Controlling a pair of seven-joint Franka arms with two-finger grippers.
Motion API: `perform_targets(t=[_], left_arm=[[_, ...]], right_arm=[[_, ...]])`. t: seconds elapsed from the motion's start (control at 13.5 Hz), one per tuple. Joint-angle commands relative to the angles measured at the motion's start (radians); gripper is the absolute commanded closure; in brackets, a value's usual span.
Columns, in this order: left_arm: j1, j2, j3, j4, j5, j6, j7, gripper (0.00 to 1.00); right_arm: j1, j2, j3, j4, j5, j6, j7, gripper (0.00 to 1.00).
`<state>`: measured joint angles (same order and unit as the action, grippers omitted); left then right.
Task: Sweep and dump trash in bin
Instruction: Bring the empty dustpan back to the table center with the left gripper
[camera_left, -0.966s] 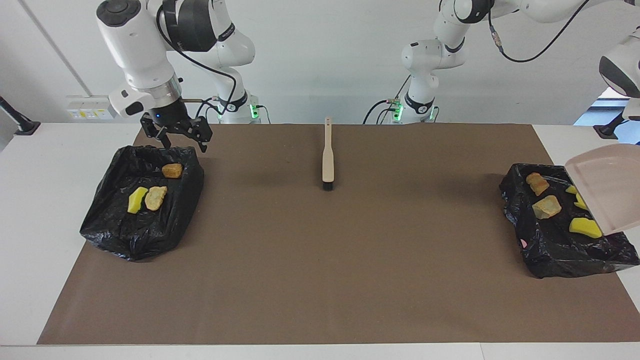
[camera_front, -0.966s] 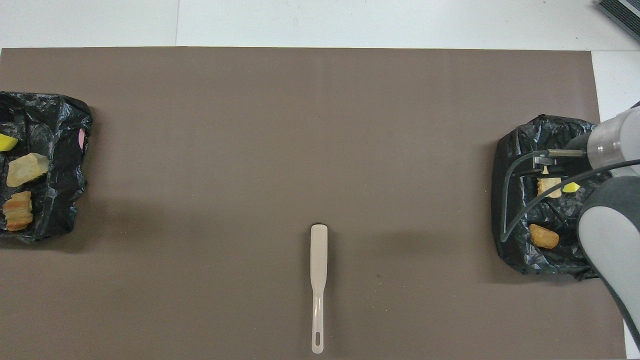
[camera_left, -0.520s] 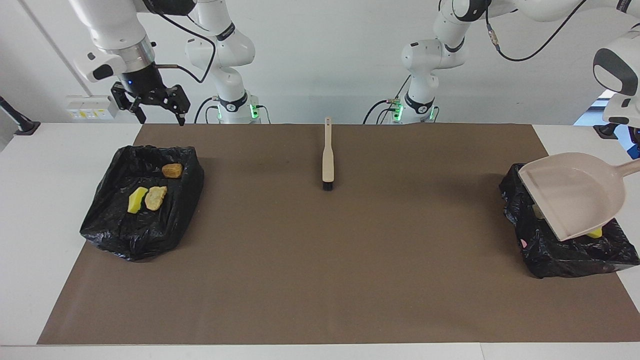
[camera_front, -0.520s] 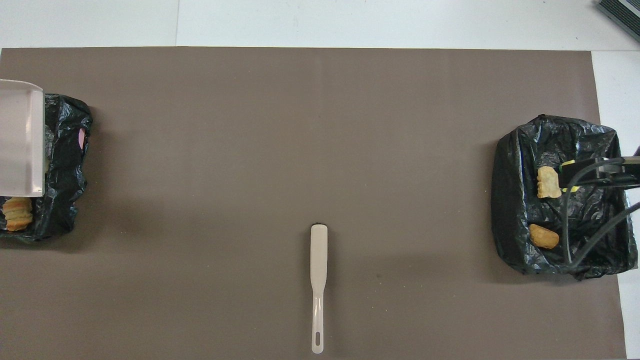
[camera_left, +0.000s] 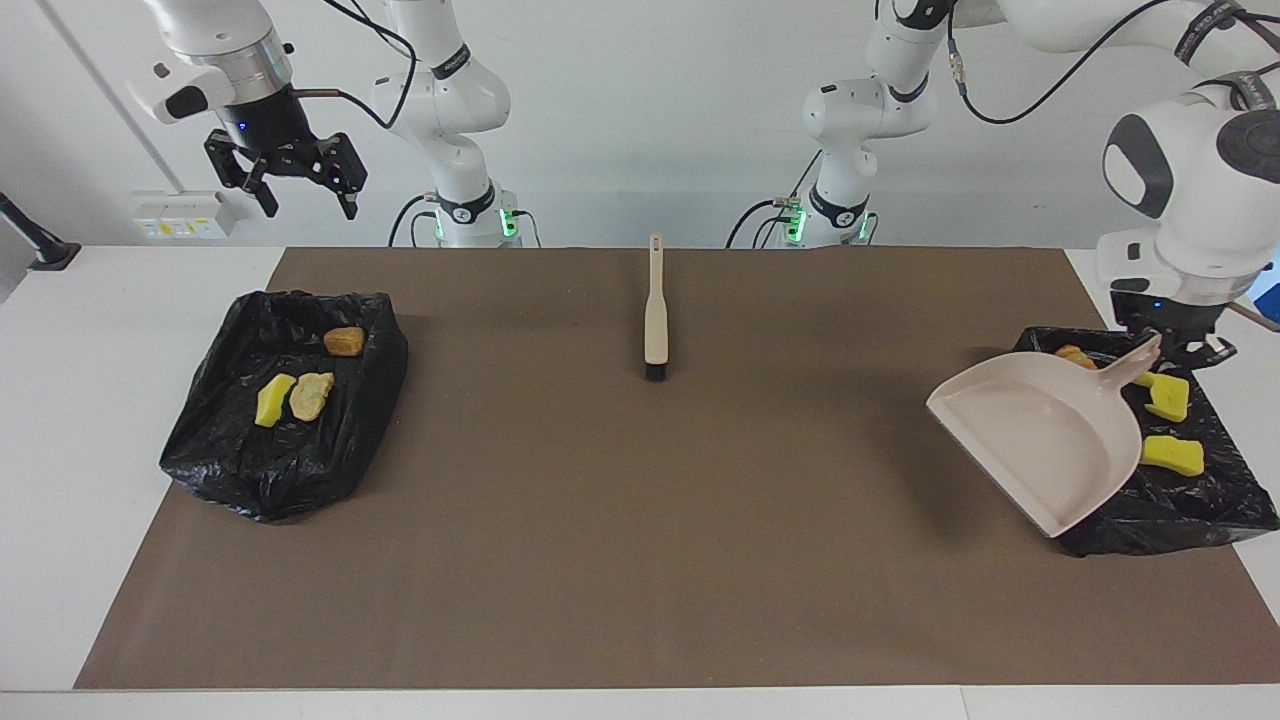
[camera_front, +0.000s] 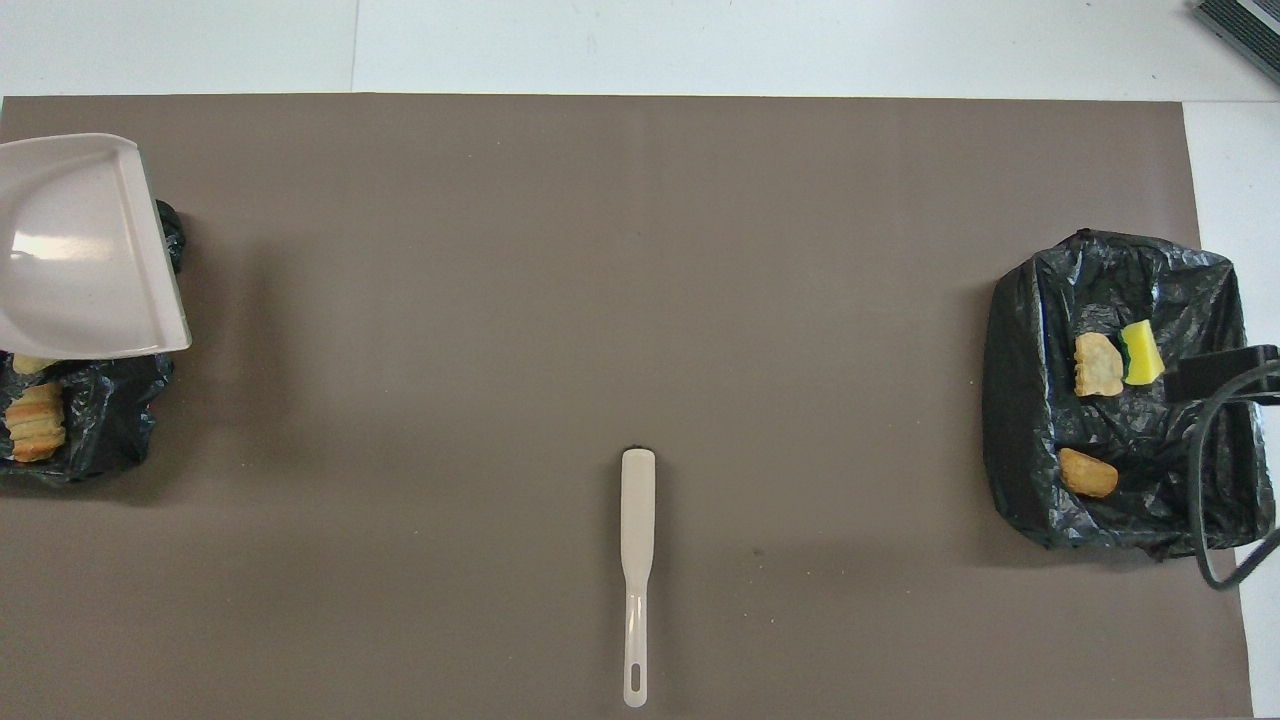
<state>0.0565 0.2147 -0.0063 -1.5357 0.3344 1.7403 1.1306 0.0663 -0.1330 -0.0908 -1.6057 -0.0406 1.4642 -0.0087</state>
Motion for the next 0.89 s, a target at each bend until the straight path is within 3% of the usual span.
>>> perform_targets(t=[0.0,0.22,0.59,0.82], left_arm=[[-0.007,-0.035,-0.046,-0.055,-0.099,-0.015,-0.211,1.0],[-0.01,0.02,-0.151,-0.057,-0.17,0.008,-0.527,1.0],[-0.044,0.12,-0.331,-0.05,-0.175,0.099,-1.131,1.0],[-0.093,0.176,-0.388,-0.04,-0.173,0.123,-1.371,1.0]], right_arm=[[-0.011,-0.007,0.0,-0.01,0.004,-0.01,-0.036,0.0],[-0.011,-0.011,0.0,-0.019,0.001,-0.008,-0.042,0.0],[-0.013,-0.011,-0.004,-0.029,-0.016,0.005,-0.108,0.0],[-0.013,-0.013,-0.003,-0.031,-0.015,0.004,-0.087,0.0]])
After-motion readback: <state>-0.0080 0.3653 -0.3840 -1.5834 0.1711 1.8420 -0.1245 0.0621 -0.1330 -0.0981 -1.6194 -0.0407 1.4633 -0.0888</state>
